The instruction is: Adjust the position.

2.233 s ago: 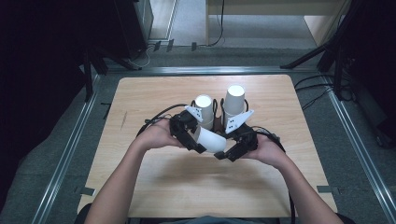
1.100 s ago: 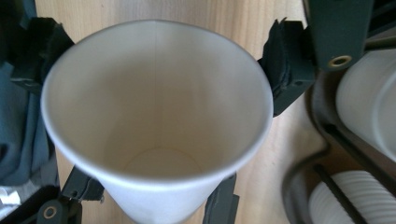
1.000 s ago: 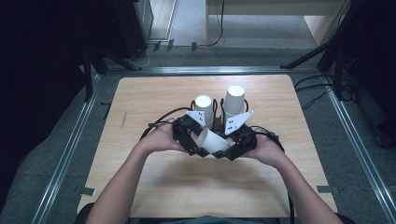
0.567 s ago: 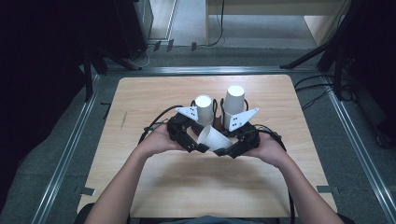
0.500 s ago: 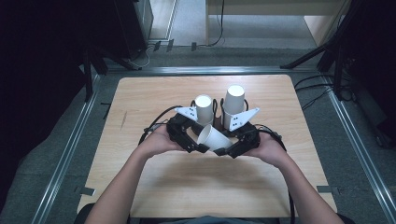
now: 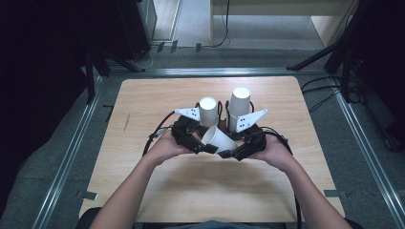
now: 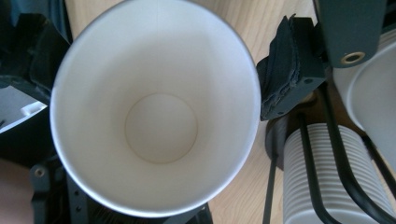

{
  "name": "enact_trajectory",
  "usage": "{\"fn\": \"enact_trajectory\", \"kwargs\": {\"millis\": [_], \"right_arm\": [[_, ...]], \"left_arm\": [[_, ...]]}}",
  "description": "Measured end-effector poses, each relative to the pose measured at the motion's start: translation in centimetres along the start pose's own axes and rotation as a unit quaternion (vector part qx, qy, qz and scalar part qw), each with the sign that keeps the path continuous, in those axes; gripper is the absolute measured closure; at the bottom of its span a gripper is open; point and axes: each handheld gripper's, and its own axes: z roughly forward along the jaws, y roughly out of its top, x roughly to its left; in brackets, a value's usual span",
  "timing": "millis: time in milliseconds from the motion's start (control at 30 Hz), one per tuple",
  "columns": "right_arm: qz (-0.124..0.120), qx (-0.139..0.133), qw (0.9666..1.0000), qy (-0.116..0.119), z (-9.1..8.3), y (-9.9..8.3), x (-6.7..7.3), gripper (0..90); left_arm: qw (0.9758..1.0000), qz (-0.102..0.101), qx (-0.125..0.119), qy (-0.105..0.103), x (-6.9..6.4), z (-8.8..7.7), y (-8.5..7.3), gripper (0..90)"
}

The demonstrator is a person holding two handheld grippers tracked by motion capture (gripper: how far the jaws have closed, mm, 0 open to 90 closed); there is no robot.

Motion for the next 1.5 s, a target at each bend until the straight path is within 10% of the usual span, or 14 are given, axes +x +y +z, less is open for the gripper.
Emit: {"fn": "enact_trajectory", "kwargs": {"millis": [200, 867, 1500], "right_arm": [[0.005, -0.010, 0.9999, 0.011, -0.2, 0.0, -0.2, 32.6], [0.020, 0.013, 0.9996, 0.016, 0.3, -0.2, -0.2, 30.6], [0.026, 0.037, 0.9986, -0.027, 0.4, -0.5, 0.0, 22.8]], "left_arm": [[0.9994, -0.023, -0.017, -0.019, 0.1, 0.2, 0.1, 19.7], [0.9998, -0.002, 0.017, 0.005, -0.3, 0.3, 0.2, 25.5], [0.9981, -0.001, 0.048, 0.039, -0.2, -0.8, 0.5, 25.4]]}}
